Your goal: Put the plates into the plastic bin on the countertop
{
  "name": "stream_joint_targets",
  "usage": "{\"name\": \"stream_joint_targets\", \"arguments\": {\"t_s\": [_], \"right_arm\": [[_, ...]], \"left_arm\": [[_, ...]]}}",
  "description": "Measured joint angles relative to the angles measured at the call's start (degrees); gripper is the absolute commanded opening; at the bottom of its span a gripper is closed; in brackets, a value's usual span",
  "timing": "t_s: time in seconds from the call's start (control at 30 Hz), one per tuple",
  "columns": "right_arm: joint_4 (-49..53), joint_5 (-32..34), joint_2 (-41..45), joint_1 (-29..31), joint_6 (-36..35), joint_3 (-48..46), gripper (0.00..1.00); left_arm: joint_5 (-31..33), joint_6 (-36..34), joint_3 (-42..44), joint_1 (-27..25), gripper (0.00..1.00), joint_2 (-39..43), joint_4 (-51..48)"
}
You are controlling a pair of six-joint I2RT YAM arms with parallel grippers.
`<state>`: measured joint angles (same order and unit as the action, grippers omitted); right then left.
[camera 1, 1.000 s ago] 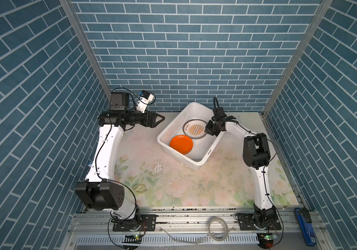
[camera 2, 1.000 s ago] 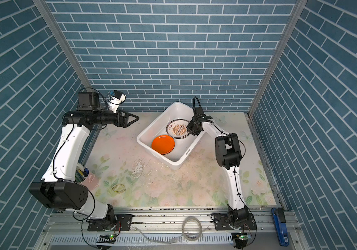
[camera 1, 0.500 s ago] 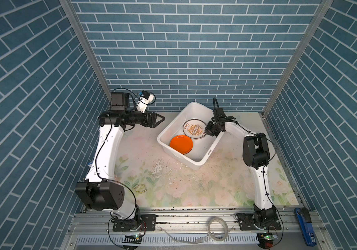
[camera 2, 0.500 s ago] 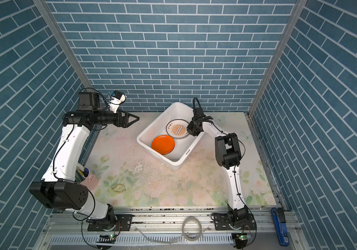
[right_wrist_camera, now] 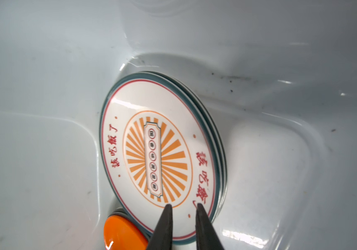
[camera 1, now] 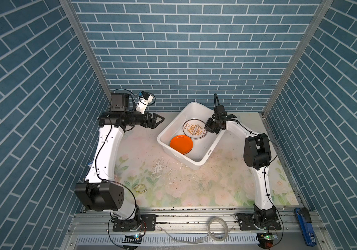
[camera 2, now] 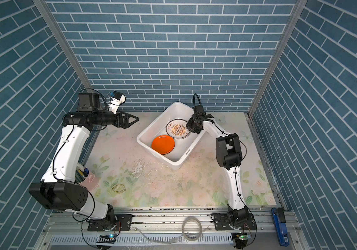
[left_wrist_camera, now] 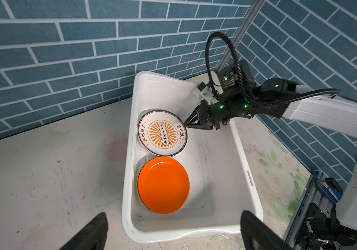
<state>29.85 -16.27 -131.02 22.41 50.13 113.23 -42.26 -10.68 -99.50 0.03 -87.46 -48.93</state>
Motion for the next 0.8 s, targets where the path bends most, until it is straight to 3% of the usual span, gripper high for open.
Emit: {"name": "stream_joint_targets", "arguments": {"t_s": [0.4, 0.53, 0.57, 0.6, 0.63, 0.67, 0.8], "right_arm": [[-3.96, -2.6, 11.61, -0.9, -9.25, 2.01, 0.34], [-6.62, -2.29, 17.46, -2.78, -12.59, -4.44, 0.43], [-8.09, -1.99, 19.5, -3.5, -13.31, -7.63, 0.49], [-9.05, -1.64, 21.27, -4.11, -13.94, -10.62, 0.66], [-10.84, -1.2, 23.37, -4.83, -14.86, -14.38, 0.89], [-12.66, -0.46, 25.64, -5.6, -15.67, -18.71, 0.98], [-17.57, 2.19, 31.67, -8.61, -18.58, -31.23, 0.98]], "left_arm": [[12.87, 3.21, 7.61, 0.15, 1.0, 0.76, 5.77], [15.1, 6.47, 13.99, 1.27, 0.99, 2.69, 10.71], [15.72, 7.28, 15.76, 1.73, 0.99, 3.34, 12.11], [16.37, 7.91, 17.4, 2.12, 1.0, 4.02, 13.62], [17.05, 8.5, 19.06, 2.54, 1.0, 4.76, 15.06], [17.86, 9.03, 20.9, 2.91, 0.99, 5.66, 16.68], [21.81, 11.23, 27.67, 3.56, 1.0, 9.16, 23.67]]}}
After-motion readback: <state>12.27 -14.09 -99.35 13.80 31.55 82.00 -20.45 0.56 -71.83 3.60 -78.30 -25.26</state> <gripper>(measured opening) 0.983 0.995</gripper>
